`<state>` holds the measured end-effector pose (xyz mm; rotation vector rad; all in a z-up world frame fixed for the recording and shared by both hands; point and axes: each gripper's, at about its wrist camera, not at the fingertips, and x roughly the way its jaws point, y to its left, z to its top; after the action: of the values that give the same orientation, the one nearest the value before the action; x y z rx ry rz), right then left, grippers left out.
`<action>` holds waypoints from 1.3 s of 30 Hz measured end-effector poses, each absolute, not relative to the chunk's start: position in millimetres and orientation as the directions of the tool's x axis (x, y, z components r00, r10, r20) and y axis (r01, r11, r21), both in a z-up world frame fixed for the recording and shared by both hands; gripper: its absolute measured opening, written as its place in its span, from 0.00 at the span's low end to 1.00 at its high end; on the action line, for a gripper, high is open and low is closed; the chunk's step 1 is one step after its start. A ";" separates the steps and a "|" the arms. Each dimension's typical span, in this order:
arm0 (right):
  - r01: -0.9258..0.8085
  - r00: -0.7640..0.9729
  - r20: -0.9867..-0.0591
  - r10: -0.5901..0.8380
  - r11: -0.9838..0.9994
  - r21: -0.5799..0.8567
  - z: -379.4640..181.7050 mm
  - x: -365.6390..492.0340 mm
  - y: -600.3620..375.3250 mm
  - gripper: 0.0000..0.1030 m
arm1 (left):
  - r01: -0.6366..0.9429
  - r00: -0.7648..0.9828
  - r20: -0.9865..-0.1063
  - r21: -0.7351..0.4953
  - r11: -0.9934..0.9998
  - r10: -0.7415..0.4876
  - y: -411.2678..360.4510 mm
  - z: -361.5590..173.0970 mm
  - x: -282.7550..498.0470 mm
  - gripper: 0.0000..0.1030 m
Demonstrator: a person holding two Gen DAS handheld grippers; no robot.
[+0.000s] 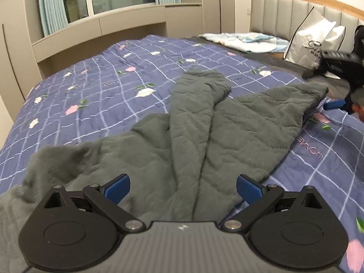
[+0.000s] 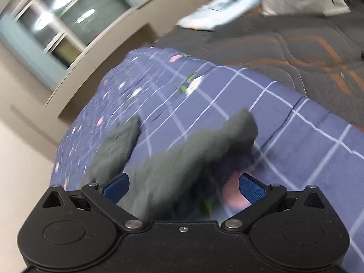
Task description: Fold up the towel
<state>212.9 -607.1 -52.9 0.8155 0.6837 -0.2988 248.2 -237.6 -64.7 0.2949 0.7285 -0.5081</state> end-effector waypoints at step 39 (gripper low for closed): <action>0.002 0.746 -0.666 -0.003 1.000 -0.002 -7.7 358.5 -447.1 0.96 | 0.475 0.503 -0.743 -0.189 0.859 -0.441 -232.6 -74.0 285.7 0.25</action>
<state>358.5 -447.1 -7.7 -0.0015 0.7289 -0.0032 285.7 -232.6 -74.0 0.0413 0.8855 -0.5536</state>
